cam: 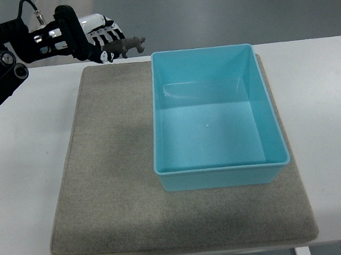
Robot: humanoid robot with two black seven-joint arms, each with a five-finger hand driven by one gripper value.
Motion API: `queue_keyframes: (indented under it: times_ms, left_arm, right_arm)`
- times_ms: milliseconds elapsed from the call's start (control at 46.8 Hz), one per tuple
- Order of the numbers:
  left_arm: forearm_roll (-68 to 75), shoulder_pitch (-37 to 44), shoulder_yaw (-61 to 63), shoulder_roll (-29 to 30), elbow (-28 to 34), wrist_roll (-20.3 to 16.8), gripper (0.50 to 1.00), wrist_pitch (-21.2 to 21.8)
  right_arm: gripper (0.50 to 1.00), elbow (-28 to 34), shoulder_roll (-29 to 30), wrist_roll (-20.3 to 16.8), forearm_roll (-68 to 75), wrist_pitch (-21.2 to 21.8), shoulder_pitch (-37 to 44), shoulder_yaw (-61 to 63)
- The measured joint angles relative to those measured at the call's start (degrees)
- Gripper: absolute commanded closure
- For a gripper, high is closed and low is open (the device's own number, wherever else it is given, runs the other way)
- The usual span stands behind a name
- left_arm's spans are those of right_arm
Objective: Place brown hippo in blue box with left hand
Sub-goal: 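Lift the hippo with the left hand and carry it over the blue box, then lower the hippo into the blue box and open the left hand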
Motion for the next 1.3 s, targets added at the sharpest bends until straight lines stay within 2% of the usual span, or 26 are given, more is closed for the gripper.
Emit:
queue_keyframes:
  times_ms: [192,384,598,961,1303]
  left_arm:
    - [0.10,-0.84,-0.31,-0.84,-7.31,0.03,1.000,-0.13]
    - [0.50,-0.10,0.25,-4.98,-12.48,0.07,1.000,-1.23]
    - [0.98,0.54,1.14,-9.82,-12.94,0.21,1.000,-3.48]
    - [2.77,1.72,7.73,-13.68,-12.31,0.19,1.000,-3.29]
    - [5.54,4.09,8.87,-15.73,-10.23,0.27,1.000,-3.33]
  right_arm:
    - [0.564,0.00,0.00,0.01,-0.01,0.00,0.01,0.00]
    - [0.564,0.00,0.00,0.00,0.03,0.00,0.00,0.00]
    - [0.564,0.00,0.00,0.00,0.04,0.00,0.01,0.00]
    - [0.564,0.00,0.00,0.00,0.03,0.00,0.00,0.00]
    - [0.564,0.00,0.00,0.00,0.03,0.00,0.00,0.00]
